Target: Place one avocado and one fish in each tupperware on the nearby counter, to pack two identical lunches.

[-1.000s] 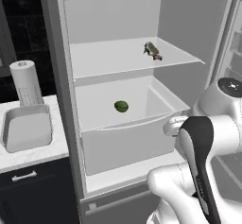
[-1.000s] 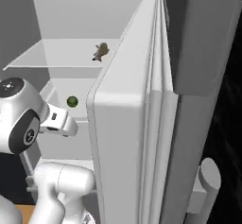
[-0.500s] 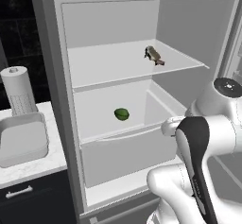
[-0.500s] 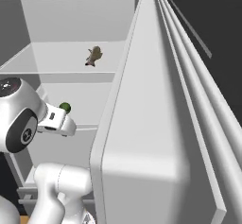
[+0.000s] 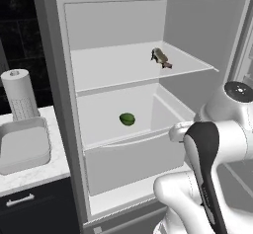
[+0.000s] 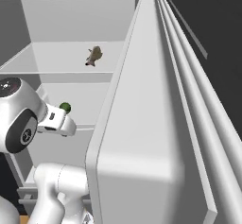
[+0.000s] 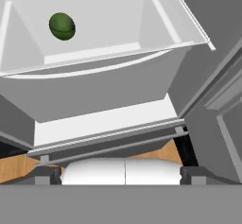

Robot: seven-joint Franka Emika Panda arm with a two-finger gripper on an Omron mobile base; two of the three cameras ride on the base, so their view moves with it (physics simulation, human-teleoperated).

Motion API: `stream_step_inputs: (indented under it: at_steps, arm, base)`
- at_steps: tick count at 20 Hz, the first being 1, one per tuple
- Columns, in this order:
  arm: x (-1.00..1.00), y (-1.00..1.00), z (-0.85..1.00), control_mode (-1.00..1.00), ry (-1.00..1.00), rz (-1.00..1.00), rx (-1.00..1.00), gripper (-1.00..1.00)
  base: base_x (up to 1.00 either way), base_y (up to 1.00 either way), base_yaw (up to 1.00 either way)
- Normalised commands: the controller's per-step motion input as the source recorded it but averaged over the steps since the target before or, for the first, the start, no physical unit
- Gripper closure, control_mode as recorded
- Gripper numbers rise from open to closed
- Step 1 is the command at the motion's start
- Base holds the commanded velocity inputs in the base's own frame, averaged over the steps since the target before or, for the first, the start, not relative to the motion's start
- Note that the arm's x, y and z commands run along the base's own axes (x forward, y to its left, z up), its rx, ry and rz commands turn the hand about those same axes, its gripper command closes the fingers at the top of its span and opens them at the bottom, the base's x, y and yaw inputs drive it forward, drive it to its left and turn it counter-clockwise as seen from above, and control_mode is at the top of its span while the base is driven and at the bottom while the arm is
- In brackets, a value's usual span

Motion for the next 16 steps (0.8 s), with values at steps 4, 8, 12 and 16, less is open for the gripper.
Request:
stream_step_inputs:
  at_steps: [4, 8, 12, 16]
  arm:
    - [0.1, 0.1, 0.21, -1.0, -0.25, 0.04, -0.01, -1.0]
    - [0.37, 0.22, 0.71, -1.0, -0.35, 0.12, -0.07, -1.0]
    - [0.48, 0.13, 0.91, -1.0, -0.51, 0.06, -0.06, -1.0]
    - [0.6, -0.09, 1.0, -1.0, -0.38, 0.0, 0.03, -1.0]
  base:
    - [0.02, 0.03, 0.0]
    - [0.0, 0.0, 0.0]
    - [0.0, 0.0, 0.0]
    - [0.0, 0.0, 0.0]
